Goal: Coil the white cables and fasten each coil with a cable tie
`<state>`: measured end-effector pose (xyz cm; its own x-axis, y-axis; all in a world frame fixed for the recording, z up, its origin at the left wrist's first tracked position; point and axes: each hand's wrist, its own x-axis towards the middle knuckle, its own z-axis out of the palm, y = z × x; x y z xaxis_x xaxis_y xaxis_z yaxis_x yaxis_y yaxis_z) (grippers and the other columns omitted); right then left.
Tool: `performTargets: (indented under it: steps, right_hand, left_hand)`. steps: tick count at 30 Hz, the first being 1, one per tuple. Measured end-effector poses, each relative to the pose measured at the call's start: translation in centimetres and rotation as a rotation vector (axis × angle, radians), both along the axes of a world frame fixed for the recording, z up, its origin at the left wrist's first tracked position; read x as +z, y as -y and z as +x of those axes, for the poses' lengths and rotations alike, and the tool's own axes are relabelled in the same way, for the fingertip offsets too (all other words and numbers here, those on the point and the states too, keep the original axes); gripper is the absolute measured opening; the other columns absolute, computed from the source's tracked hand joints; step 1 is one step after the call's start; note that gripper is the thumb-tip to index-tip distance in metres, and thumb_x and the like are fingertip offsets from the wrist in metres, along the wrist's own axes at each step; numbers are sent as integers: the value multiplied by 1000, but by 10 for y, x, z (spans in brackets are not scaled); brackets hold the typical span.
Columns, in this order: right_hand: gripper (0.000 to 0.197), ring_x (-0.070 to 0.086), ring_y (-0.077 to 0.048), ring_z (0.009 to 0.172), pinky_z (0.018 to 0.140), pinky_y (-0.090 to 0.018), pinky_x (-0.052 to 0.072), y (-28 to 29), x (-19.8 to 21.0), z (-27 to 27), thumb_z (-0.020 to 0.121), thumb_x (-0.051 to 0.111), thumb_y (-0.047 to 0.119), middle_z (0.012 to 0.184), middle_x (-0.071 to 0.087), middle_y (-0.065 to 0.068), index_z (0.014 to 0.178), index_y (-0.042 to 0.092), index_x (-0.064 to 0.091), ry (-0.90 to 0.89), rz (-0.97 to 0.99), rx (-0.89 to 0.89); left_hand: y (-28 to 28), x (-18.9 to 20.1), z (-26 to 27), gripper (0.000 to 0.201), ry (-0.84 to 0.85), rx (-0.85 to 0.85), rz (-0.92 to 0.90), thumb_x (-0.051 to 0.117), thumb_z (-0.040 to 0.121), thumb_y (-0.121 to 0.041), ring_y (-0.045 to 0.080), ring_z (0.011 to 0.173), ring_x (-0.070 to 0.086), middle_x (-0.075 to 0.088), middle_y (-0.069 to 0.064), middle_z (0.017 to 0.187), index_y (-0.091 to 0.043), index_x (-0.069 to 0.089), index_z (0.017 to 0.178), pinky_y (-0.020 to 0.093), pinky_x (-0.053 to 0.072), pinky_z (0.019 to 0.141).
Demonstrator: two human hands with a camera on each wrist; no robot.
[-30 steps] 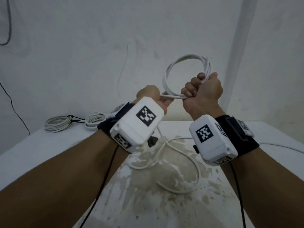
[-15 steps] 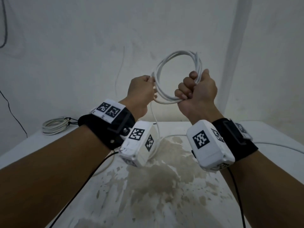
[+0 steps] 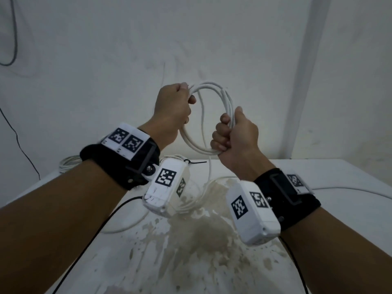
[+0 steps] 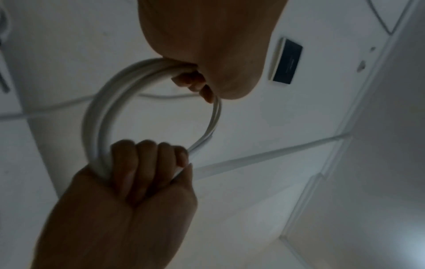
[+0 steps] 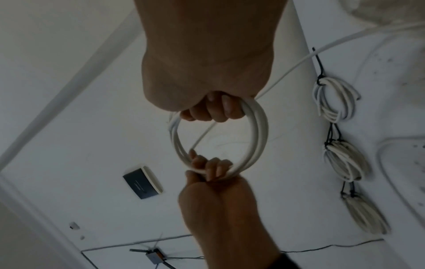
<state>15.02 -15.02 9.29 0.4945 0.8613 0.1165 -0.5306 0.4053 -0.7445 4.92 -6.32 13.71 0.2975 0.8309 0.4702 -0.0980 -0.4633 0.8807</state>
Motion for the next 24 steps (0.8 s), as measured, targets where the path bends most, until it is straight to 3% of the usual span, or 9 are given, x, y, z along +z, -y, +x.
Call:
performTargets:
  steps: [6, 9, 12, 15, 19, 22, 24]
  right_hand:
    - [53, 12, -11, 41, 40, -24, 11, -1, -7, -3, 105, 29, 51, 51, 19, 5, 65, 18, 42, 77, -23, 53]
    - [52, 12, -11, 42, 40, -24, 11, -2, -6, -2, 104, 30, 51, 53, 18, 5, 65, 18, 41, 159, -39, 97]
    - [53, 12, -11, 41, 42, -24, 10, -1, -5, -4, 105, 30, 50, 51, 20, 5, 65, 18, 41, 262, -64, 139]
    - [53, 13, -11, 40, 42, -24, 10, 0, -6, -7, 105, 31, 49, 48, 22, 6, 64, 18, 42, 300, -51, 144]
    - [51, 16, -11, 42, 42, -25, 13, 1, -12, -10, 105, 33, 49, 50, 25, 4, 66, 17, 44, 306, -68, 67]
    - [50, 17, -11, 40, 41, -24, 16, 0, -12, -12, 105, 33, 47, 49, 27, 5, 67, 17, 44, 335, -74, 0]
    - [50, 19, -12, 40, 42, -24, 16, 0, -10, -12, 106, 32, 46, 47, 28, 5, 68, 16, 45, 366, -60, -32]
  left_hand:
    - [-4, 19, -21, 44, -355, -167, 222, 37, 107, -33, 12, 46, 39, 58, 2, 78, -3, 68, 106, 25, 41, 44]
    - [-7, 28, -32, 37, -427, -250, 247, 34, 106, -18, 13, 50, 40, 62, 4, 84, 3, 64, 107, 27, 42, 47]
    - [-8, 35, -38, 32, -462, -303, 262, 36, 103, -10, 13, 48, 36, 58, 4, 73, 6, 64, 103, 23, 35, 44]
    - [-6, 38, -38, 37, -578, -330, 287, 38, 107, -22, 11, 48, 31, 50, -1, 63, -2, 64, 90, 23, 29, 43]
    - [-2, 44, -35, 43, -710, -336, 235, 40, 104, -22, 11, 48, 34, 58, 2, 65, -13, 71, 76, 26, 30, 47]
    - [6, 45, -29, 55, -736, -301, 258, 46, 100, -51, 12, 49, 34, 53, 1, 63, -20, 69, 61, 24, 30, 46]
    - [7, 44, -25, 51, -744, -218, 348, 54, 93, -58, 14, 51, 33, 47, 2, 62, -18, 73, 69, 24, 29, 46]
